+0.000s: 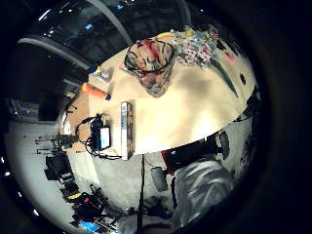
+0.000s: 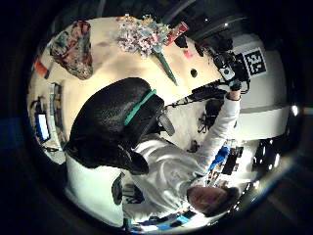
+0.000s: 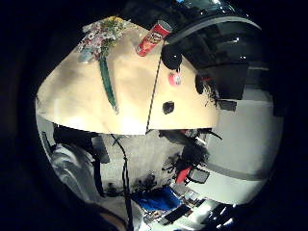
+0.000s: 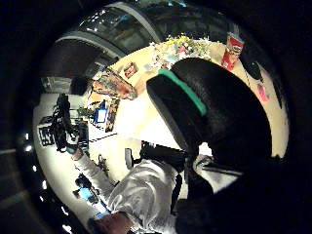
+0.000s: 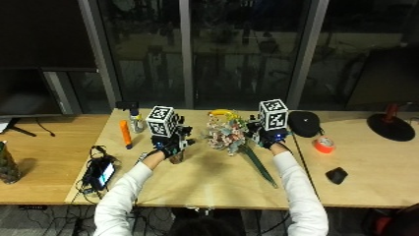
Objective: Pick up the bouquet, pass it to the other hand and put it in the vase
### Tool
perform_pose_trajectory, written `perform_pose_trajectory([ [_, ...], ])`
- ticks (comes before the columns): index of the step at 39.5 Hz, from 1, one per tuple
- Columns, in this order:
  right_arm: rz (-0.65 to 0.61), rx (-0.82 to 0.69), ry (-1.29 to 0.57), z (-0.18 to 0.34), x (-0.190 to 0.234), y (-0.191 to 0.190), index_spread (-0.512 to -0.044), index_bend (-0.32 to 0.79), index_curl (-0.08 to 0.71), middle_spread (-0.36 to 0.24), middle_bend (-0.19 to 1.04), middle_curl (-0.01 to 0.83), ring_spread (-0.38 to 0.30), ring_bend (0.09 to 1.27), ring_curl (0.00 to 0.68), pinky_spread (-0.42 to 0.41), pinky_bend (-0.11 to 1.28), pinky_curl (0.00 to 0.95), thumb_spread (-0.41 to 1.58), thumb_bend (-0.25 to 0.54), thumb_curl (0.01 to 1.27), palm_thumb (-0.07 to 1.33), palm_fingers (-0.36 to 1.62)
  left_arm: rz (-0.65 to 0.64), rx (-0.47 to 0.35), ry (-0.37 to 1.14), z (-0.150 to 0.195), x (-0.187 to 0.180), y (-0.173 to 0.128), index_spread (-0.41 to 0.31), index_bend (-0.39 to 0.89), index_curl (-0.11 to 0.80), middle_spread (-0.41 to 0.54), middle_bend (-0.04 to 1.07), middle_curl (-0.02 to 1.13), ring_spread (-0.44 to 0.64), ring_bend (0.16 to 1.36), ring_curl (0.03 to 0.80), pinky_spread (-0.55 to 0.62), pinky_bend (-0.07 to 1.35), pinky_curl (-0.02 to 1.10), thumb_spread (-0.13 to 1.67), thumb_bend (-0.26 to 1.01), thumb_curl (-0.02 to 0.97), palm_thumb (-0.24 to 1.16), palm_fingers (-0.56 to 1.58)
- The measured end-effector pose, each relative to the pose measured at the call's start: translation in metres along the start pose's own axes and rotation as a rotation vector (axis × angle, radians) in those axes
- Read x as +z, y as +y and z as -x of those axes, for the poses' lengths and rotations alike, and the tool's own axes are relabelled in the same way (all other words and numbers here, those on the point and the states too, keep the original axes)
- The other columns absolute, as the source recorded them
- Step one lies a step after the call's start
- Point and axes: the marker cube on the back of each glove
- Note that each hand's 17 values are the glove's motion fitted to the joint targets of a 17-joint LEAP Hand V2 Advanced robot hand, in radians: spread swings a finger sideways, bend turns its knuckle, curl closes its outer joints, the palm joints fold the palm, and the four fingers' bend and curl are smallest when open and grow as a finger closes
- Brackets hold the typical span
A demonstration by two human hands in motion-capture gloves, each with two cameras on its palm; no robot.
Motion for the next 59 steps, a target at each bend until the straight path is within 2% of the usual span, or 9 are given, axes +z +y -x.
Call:
perform_pose_trajectory([
  [4,-0.006,-0.001,-0.008,-0.002,0.001,0.007,-0.287,0.10,0.045,-0.048,0.18,0.066,0.027,0.37,0.103,0.136,0.46,0.151,0.66,0.201,0.05,0.30,0.22,0.011,0.001,-0.002,-0.001,0.003,-0.002,0.059,0.09,0.020,0.271,0.15,0.03,0.28,0.46,0.096,0.29,0.38,0.11,0.60,0.07,0.058,0.15,0.00],
  [10,0.010,0.008,-0.015,-0.010,0.006,0.013,-0.368,0.12,0.080,-0.060,0.19,0.115,0.037,0.41,0.150,0.176,0.50,0.209,0.96,0.200,0.08,0.31,0.17,0.022,0.012,-0.034,-0.003,0.006,-0.003,0.083,0.11,0.050,0.362,0.17,0.06,0.39,0.53,0.137,0.38,0.43,0.16,0.83,0.05,0.099,0.16,-0.05],
  [18,-0.003,0.011,-0.028,-0.011,0.003,0.006,-0.406,0.13,0.111,-0.066,0.20,0.167,0.042,0.43,0.182,0.198,0.51,0.246,1.16,0.179,0.11,0.32,0.14,0.019,0.007,-0.022,0.007,0.008,-0.007,0.095,0.12,0.085,0.421,0.18,0.10,0.45,0.57,0.165,0.43,0.45,0.20,0.97,0.01,0.144,0.16,-0.08],
  [28,-0.034,0.006,0.007,0.001,0.000,0.013,-0.420,0.13,0.139,-0.084,0.21,0.221,0.046,0.43,0.206,0.208,0.51,0.274,1.24,0.125,0.13,0.30,0.12,0.015,0.025,0.032,0.010,0.023,0.005,0.100,0.12,0.116,0.448,0.17,0.13,0.49,0.58,0.184,0.45,0.45,0.23,1.03,-0.02,0.187,0.17,-0.10],
  [30,-0.011,0.023,0.001,0.000,0.002,0.016,-0.411,0.11,0.138,-0.073,0.22,0.231,0.051,0.44,0.211,0.217,0.52,0.283,1.23,0.111,0.14,0.30,0.13,0.025,0.036,0.026,0.009,0.027,0.006,0.101,0.12,0.121,0.454,0.17,0.14,0.49,0.59,0.186,0.45,0.45,0.23,1.04,-0.02,0.194,0.16,-0.10],
  [35,0.038,0.070,0.003,-0.006,0.002,0.019,-0.391,0.03,0.100,-0.011,0.24,0.253,0.086,0.57,0.248,0.235,0.58,0.299,1.20,0.080,0.16,0.31,0.22,0.040,0.054,0.009,0.006,0.033,0.003,0.101,0.12,0.131,0.461,0.17,0.15,0.50,0.59,0.192,0.46,0.44,0.25,1.05,-0.02,0.208,0.16,-0.11],
  [41,0.069,0.158,0.003,-0.021,0.010,0.012,-0.393,0.01,0.065,0.007,0.26,0.278,0.089,0.65,0.287,0.252,0.66,0.334,1.15,0.060,0.20,0.36,0.24,0.058,0.065,0.028,0.006,0.032,-0.008,0.102,0.12,0.140,0.465,0.17,0.16,0.51,0.59,0.199,0.46,0.44,0.26,1.05,-0.02,0.222,0.16,-0.11],
  [51,0.105,0.305,-0.122,-0.048,0.030,-0.002,-0.292,0.03,0.033,0.055,0.27,0.309,0.100,0.73,0.324,0.259,0.79,0.375,1.09,0.015,0.25,0.42,0.27,0.026,0.079,0.048,0.003,0.022,-0.018,0.102,0.11,0.145,0.468,0.17,0.18,0.51,0.59,0.207,0.46,0.43,0.27,1.06,-0.02,0.240,0.15,-0.11],
  [59,0.163,0.406,-0.222,-0.063,0.078,-0.016,-0.218,0.04,0.030,0.084,0.28,0.329,0.083,0.76,0.341,0.247,0.84,0.387,1.07,-0.011,0.29,0.47,0.31,0.045,0.128,0.049,-0.007,0.028,-0.015,0.102,0.11,0.148,0.470,0.18,0.19,0.51,0.58,0.212,0.47,0.42,0.28,1.06,-0.02,0.249,0.15,-0.11],
])
